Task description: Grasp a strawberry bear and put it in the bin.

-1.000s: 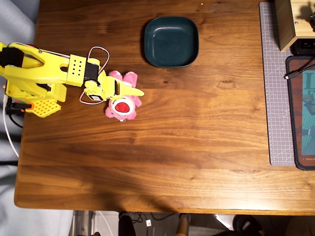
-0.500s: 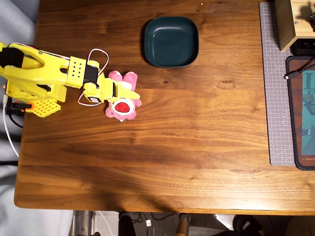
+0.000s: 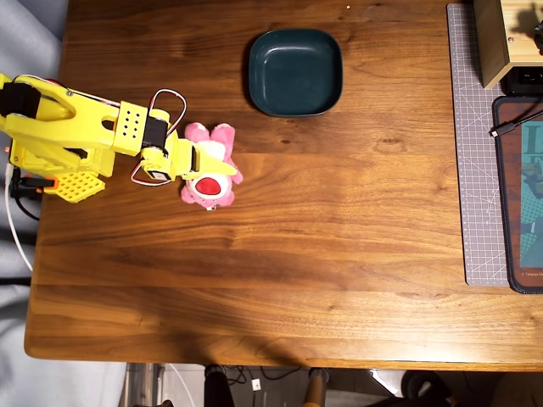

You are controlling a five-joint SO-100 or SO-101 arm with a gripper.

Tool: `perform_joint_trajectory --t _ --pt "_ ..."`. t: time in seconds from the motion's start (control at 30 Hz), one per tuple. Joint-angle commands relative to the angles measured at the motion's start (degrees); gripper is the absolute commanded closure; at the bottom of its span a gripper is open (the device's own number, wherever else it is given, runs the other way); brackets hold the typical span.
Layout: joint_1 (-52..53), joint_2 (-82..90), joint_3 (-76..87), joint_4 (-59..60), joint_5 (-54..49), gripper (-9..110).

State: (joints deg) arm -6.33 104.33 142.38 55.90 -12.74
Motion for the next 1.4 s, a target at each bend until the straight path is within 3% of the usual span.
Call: perform_joint_trajectory --t 0.0,0.13,0.37,0.57,0.93,1.23,1.37 --pt "-0.88 1.67 -0.09 -0.62 -0.35 63" --pt "-1.14 1.67 -0.70 -1.14 -0.26 90" --pt "-0.79 1.67 -1.49 -1.32 -0.35 99" --pt "0.88 2.72 -5.71 0.26 -0.09 101" --pt "15.29 6.86 -41.84 17.75 0.62 102" --pt "18.02 6.77 -57.48 11.69 0.53 102" --pt "24.79 6.68 -58.71 8.53 0.53 102"
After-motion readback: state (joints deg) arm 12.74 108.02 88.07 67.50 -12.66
